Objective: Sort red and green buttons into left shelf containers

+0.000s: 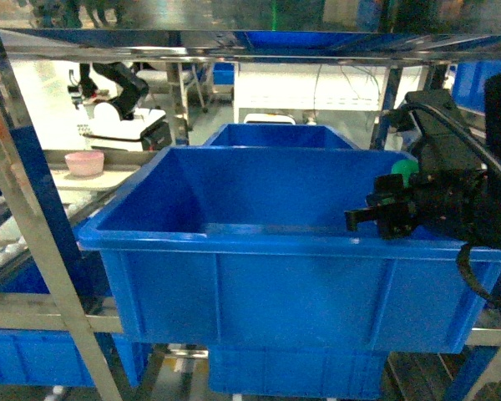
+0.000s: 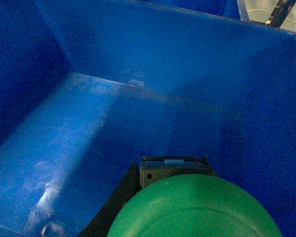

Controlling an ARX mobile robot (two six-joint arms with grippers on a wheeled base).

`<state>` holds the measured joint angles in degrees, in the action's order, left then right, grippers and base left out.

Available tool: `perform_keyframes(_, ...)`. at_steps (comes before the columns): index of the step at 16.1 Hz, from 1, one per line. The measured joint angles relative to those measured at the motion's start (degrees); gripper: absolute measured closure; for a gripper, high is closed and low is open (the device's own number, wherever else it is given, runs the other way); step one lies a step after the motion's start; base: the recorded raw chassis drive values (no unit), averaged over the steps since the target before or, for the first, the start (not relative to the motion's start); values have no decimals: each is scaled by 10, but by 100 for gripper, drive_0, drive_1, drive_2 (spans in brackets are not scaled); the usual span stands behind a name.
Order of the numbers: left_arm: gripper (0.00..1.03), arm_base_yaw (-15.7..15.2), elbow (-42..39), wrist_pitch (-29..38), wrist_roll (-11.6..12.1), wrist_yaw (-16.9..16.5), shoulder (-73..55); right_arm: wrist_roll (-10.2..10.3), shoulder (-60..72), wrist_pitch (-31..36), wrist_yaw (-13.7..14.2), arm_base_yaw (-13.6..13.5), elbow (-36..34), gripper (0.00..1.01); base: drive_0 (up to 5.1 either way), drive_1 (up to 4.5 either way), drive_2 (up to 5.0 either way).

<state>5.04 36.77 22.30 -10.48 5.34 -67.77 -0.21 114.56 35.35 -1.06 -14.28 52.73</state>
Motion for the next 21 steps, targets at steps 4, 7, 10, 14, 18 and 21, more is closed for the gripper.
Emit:
perform_keyframes(4,74,0,0,0,0,0,0,2,46,-57,9,-5,81,73,0,0,0)
perform_keyframes(7,74,0,0,0,0,0,0,8,86,-128,18,-13,155,73,0,0,0)
perform_keyframes(10,74,0,0,0,0,0,0,53,129,-249,16,-16,249,73,0,0,0)
perform_keyframes(14,74,0,0,0,0,0,0,101,148,-340,25,-24,305,62,0,0,0)
perform_keyframes(18,74,0,0,0,0,0,0,105,142,-252,44,-25,260,20,0,0,0)
perform_keyframes(21,74,0,0,0,0,0,0,88,113,-132,83,-25,174,4,0,0,0)
